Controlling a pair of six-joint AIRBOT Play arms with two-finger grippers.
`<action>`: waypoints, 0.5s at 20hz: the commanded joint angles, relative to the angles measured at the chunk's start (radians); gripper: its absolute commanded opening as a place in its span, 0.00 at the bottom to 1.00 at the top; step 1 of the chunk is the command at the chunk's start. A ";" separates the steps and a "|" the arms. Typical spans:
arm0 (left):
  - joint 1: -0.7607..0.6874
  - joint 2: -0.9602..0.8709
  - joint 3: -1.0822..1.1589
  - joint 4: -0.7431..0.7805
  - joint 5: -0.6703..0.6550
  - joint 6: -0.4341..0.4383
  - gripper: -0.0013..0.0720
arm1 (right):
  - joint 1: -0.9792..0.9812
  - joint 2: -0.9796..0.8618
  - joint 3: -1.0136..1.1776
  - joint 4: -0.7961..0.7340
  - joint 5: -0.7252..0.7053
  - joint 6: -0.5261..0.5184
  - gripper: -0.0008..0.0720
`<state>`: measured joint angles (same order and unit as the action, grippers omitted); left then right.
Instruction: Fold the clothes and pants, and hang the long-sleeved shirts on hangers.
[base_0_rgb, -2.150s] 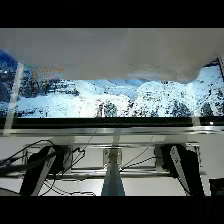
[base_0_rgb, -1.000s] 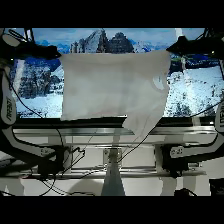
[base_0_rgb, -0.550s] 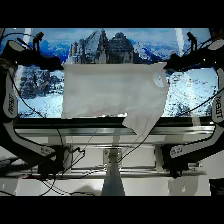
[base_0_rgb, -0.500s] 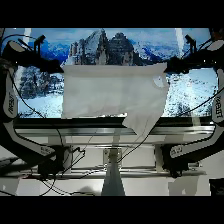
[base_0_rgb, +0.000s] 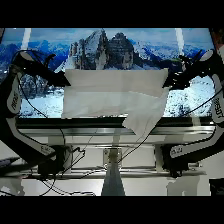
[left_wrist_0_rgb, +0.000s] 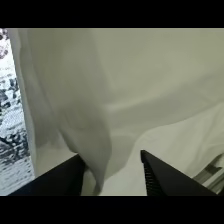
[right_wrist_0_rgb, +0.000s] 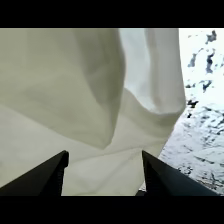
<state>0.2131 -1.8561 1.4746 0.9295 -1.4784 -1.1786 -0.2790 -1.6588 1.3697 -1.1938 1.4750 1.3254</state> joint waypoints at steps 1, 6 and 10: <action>0.034 -0.003 -0.006 -0.108 -0.043 -0.004 0.62 | -0.001 0.076 -0.010 -0.024 -0.040 0.009 0.73; 0.124 0.005 -0.006 -0.108 -0.156 0.042 0.20 | -0.002 0.247 -0.010 -0.211 -0.050 0.010 0.73; 0.210 0.004 -0.006 -0.108 -0.206 0.041 0.18 | -0.026 0.343 -0.010 -0.266 -0.056 0.009 0.73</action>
<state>0.3664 -1.8526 1.4689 0.8276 -1.6337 -1.1481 -0.2893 -1.3853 1.3605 -1.3922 1.4281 1.3342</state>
